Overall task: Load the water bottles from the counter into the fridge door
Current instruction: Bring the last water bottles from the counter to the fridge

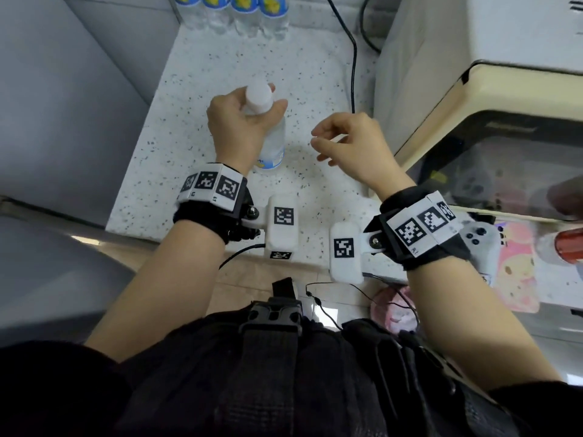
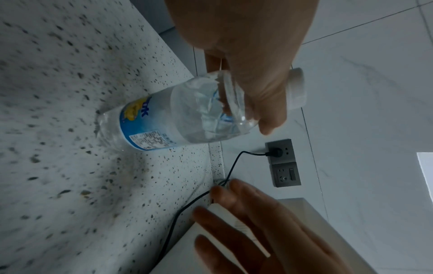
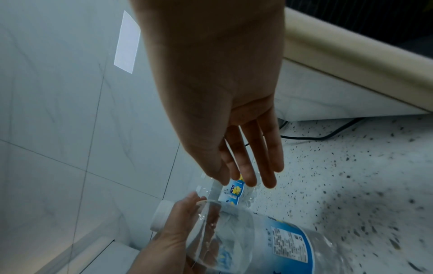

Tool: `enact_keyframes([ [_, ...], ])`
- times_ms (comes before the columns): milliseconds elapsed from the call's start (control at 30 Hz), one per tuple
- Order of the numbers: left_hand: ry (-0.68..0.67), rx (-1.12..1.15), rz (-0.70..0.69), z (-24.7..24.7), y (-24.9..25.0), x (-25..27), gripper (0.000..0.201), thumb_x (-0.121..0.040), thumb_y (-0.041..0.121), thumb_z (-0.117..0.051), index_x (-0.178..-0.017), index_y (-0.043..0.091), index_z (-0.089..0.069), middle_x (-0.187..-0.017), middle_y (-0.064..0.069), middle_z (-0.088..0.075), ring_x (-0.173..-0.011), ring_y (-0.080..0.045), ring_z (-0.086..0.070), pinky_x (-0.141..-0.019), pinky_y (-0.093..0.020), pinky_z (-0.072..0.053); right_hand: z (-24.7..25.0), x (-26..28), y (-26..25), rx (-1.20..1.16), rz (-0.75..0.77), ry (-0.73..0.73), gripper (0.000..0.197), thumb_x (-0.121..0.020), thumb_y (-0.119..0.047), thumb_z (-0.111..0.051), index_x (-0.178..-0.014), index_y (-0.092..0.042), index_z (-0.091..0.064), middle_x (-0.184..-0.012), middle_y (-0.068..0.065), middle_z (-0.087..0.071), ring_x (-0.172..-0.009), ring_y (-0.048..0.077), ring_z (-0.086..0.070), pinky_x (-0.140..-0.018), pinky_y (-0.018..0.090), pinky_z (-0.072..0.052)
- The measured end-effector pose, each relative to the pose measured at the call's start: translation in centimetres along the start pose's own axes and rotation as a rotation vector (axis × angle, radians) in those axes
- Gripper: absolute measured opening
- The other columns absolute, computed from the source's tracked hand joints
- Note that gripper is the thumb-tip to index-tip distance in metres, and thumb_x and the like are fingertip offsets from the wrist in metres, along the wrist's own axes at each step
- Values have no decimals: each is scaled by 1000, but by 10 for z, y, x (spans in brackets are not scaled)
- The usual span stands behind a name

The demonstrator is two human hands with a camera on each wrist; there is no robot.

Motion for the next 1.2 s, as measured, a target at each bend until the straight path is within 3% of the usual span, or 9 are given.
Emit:
enact_keyframes([
  [167, 111, 57, 3, 22, 12, 49, 28, -69, 27, -77, -92, 13, -74, -85, 0, -74, -80, -9, -68, -79, -29, -58, -1, 46, -3, -5, 41, -40, 12, -85, -13, -63, -94, -6, -65, -84, 1, -66, -71, 21, -71, -73, 38, -60],
  [333, 264, 20, -17, 59, 26, 119, 21, -65, 31, -78, -72, 12, -73, -62, -10, -67, -53, 2, -53, -56, -21, -47, -16, 106, -12, -12, 104, -129, 11, -84, -13, -63, -93, -7, -64, -77, -4, -64, -72, 23, -71, -70, 35, -58],
  [400, 293, 32, 9, 77, 25, 150, 21, -62, 32, -77, -70, 13, -73, -55, 0, -62, -53, -4, -53, -57, -24, -47, -27, 129, -16, -22, 132, -171, 8, -84, -13, -63, -91, -10, -64, -75, -7, -62, -72, 24, -71, -68, 31, -56],
  [533, 384, 73, 21, 116, 20, 205, 29, -58, 29, -78, -61, 3, -68, -55, -2, -53, -53, -10, -46, -53, -27, -41, -57, 172, -34, -54, 189, -269, 8, -83, -12, -64, -90, -8, -65, -77, 1, -64, -72, 26, -71, -66, 30, -56],
  [667, 449, 17, -40, 168, 16, 251, 38, -58, 27, -77, -48, -2, -55, -51, -4, -37, -51, -11, -35, -49, -25, -29, -104, 206, -57, -47, 274, -402, 7, -80, -10, -62, -81, -17, -63, -68, -3, -60, -73, 23, -68, -73, 39, -56],
  [833, 538, -39, -45, 248, -4, 301, 36, -61, 28, -76, -58, -5, -62, -51, -3, -49, -51, -10, -40, -48, -24, -32, -174, 246, -101, -64, 325, -550, 11, -81, 1, -58, -83, -9, -61, -60, -3, -56, -54, 10, -61, -59, 23, -53],
  [967, 612, -53, -47, 322, -28, 333, 36, -61, 23, -79, -43, 9, -51, -37, 16, -33, -46, -4, -32, -44, -18, -26, -240, 283, -139, -78, 379, -623, 10, -82, -1, -57, -86, -7, -64, -61, -4, -57, -62, 21, -68, -61, 28, -55],
  [1067, 617, -57, -52, 377, -47, 353, 33, -64, 20, -78, -48, 1, -56, -47, 5, -39, -50, -6, -33, -47, -20, -29, -288, 312, -167, -96, 343, -658, 11, -84, 1, -54, -88, -5, -63, -61, -2, -55, -50, 7, -61, -50, 17, -51],
  [1200, 699, -44, -61, 448, -77, 369, 34, -64, 26, -79, -59, -3, -64, -53, 0, -45, -53, -9, -40, -52, -29, -35, -348, 339, -204, -134, 375, -684, 14, -85, -3, -59, -79, -15, -62, -70, 7, -61, -56, 13, -62, -56, 18, -53],
])
Point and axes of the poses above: each hand's wrist, its own x-axis away from the middle knuckle, its own z-axis out of the back of the hand, y = z × x, the point moved 1 cm from there along -x, towards the middle knuckle
